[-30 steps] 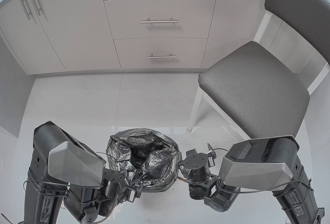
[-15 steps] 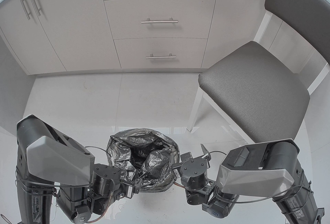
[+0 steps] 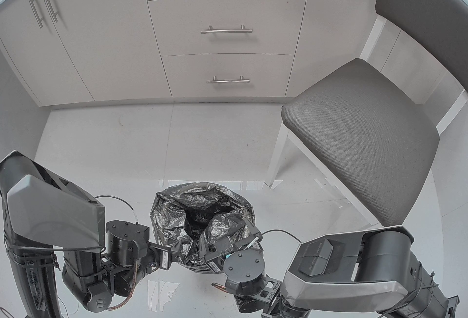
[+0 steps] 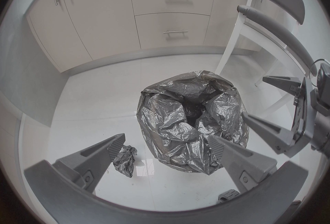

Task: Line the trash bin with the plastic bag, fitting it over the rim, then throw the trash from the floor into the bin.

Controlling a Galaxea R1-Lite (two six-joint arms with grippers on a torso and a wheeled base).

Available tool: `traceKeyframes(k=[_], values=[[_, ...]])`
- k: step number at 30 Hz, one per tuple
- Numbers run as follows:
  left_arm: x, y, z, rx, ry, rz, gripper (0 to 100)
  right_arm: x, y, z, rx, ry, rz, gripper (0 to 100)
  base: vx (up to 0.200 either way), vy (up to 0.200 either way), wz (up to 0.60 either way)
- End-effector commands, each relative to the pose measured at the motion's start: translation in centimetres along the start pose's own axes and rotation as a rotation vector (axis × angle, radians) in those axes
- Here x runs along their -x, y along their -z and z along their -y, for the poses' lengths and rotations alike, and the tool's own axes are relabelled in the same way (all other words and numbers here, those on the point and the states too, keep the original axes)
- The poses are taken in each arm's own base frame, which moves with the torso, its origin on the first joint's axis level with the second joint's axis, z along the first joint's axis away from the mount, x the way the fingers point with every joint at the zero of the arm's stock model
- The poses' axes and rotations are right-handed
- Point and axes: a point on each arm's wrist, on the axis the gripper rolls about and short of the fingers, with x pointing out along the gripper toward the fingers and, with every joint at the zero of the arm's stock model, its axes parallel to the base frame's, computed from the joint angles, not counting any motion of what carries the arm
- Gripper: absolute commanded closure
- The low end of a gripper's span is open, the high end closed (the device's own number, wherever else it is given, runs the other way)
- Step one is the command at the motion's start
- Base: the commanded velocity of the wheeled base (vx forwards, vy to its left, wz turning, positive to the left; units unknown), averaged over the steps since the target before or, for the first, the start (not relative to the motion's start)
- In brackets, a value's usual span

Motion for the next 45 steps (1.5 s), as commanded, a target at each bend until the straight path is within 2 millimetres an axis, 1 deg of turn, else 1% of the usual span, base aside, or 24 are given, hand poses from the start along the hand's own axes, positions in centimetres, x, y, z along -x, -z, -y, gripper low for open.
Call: traceKeyframes(k=[1,6,12,15,16,20,23,27,29,36,45], values=[[0.7,0.0,-0.3,-0.003,-0.001,-0.004,0,-0.7,0.7,-0.8,-0.005,0.001,0.009,0,0.000,0.000,0.00],[2.1,-0.3,-0.4,-0.007,0.011,0.007,0,-0.6,0.6,-0.8,-0.023,-0.010,0.029,0,0.000,0.000,0.00],[3.5,-0.4,-0.7,-0.010,0.011,0.011,0,0.2,0.7,-1.9,-0.020,-0.040,0.037,0,0.000,0.000,0.00],[3.8,-0.2,-0.6,-0.017,0.011,0.005,0,0.6,0.9,-2.1,-0.019,-0.048,0.036,0,0.000,0.000,0.00],[3.9,-0.2,-0.4,-0.018,0.019,0.003,0,0.6,1.2,-2.1,-0.021,-0.047,0.039,0,0.000,0.000,0.00],[4.2,0.0,-0.6,-0.020,-0.008,0.000,0,0.2,1.9,-2.6,-0.014,-0.048,0.037,0,0.000,0.000,0.00],[4.7,-0.6,-0.7,-0.010,-0.011,0.031,0,0.3,2.4,-3.1,-0.009,-0.057,0.036,0,0.000,0.000,0.00],[4.8,-0.9,-0.7,-0.005,-0.008,0.046,0,0.3,2.9,-3.2,-0.002,-0.059,0.027,0,0.000,0.000,0.00],[4.8,-0.7,-0.5,-0.013,0.001,0.040,0,0.2,3.2,-3.2,0.002,-0.056,0.021,0,0.000,0.000,0.00],[4.6,-0.6,-0.2,-0.020,0.009,0.035,0,0.1,3.2,-3.1,0.003,-0.052,0.020,0,0.000,0.000,0.00],[4.7,-0.6,-0.2,-0.019,0.009,0.035,0,-0.1,4.0,-3.1,0.010,-0.050,0.009,0,0.000,0.000,0.00]])
